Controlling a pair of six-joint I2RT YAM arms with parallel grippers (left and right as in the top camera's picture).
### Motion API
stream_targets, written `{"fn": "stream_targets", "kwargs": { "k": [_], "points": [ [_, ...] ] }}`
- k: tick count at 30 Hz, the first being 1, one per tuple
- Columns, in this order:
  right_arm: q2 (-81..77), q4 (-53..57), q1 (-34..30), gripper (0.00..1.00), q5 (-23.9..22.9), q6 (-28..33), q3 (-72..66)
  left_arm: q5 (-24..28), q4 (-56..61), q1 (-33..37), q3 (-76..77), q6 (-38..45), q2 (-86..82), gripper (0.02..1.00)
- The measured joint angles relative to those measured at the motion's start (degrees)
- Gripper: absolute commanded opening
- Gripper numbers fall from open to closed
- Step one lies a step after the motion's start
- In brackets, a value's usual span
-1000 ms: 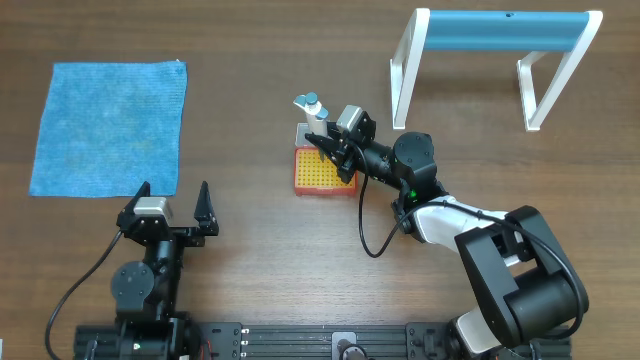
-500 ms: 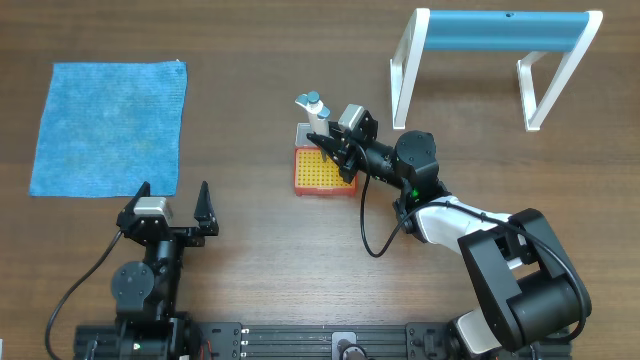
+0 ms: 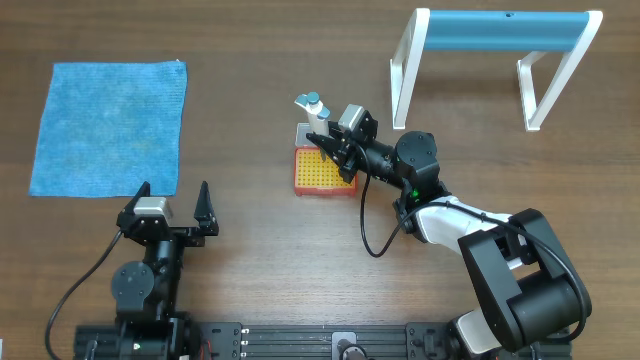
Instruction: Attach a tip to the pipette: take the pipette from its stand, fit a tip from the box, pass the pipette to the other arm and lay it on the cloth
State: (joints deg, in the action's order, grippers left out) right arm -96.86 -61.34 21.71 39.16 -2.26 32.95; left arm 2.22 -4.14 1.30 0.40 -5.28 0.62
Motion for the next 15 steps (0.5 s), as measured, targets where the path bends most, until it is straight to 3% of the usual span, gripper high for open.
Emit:
{"fn": "stream_targets", "kwargs": {
  "k": [15],
  "points": [
    [0.0,0.9,0.0,0.077,0.0,0.0,0.0,0.0,0.0,0.0,0.0,0.0,0.0,0.998]
  ]
}}
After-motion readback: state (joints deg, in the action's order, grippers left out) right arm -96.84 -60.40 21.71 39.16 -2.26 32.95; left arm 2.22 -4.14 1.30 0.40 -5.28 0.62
